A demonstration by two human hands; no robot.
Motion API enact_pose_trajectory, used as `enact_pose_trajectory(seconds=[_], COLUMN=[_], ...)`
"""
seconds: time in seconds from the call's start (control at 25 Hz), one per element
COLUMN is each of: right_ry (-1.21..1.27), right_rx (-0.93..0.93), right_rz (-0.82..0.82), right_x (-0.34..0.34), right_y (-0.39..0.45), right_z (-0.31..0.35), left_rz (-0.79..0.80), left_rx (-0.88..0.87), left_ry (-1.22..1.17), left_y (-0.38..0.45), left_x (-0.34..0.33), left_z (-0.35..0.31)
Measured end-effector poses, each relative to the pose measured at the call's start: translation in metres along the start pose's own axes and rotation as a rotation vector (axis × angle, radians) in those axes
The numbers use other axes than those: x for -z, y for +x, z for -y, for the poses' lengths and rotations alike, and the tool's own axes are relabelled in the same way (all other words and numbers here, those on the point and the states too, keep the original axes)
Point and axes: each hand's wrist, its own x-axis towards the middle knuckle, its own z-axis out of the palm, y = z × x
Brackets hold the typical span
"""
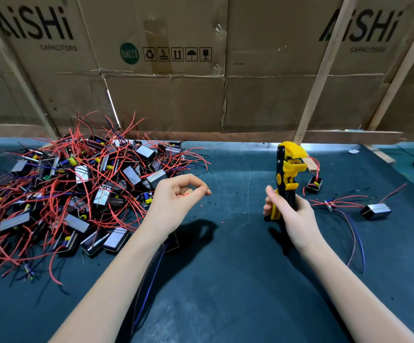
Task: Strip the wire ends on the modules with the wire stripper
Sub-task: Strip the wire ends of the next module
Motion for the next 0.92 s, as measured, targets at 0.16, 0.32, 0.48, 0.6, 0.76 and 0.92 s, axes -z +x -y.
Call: enact_pose_trajectory(seconds=[0.16,0.32,0.48,0.6,0.76,0.92], right_ry=[0.01,0.01,0.011,-0.001,-0.005,-0.018], right_rx=[0.001,0.01,0.019,0.03,0.05,0.077], right_rz=[0.003,0.007,0.012,0.021,0.043,0.069], right_x=[0.0009,0.0015,0.003,0.0038,0.0039,0.0045], right_y=[0.0007,0.0007,0.001,0.001,0.001,0.0001], right_z=[-0.0005,-0.0006,-0.0005,-0.0001,-0.0004,0.0007], left_rz=[-0.026,-0.051,-0.064,-0.072,-0.069,-0.053], left_rx=[0.01,0.01,0.032,0.055,0.077,0.104], left_ry=[-0.004,-0.016,-0.025,-0.02,-0.009,0.018], left_y=[0.0005,-0.0004,-0.0017,-0.0028,-0.0042,-0.0052], left_x=[0.0007,0.0005,-0.0004,-0.0014,-0.0036,-0.0088], left_z=[0.0015,0.0017,0.0015,0.0014,0.0014,-0.0002])
